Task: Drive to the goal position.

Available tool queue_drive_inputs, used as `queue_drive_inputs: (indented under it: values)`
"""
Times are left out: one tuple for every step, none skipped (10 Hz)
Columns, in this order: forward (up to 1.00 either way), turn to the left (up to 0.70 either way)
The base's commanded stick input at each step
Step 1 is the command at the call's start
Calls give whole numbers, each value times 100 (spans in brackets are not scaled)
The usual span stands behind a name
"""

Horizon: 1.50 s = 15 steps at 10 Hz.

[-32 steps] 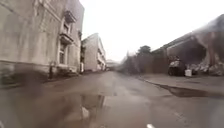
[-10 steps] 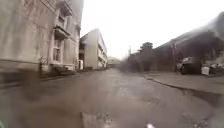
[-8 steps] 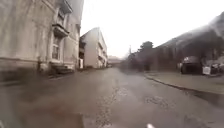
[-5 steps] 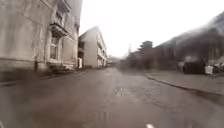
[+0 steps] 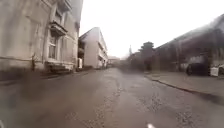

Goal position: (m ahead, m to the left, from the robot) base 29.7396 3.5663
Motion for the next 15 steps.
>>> queue_drive_inputs:
  values:
    - [50, 8]
    - [50, 8]
    - [50, 8]
    - [50, 8]
    - [50, 8]
    - [50, 8]
    - [50, -17]
    - [50, -36]
    - [50, -39]
    - [50, -40]
    - [50, -40]
    - [50, 8]
    - [50, 8]
    - [50, 8]
    - [50, 8]
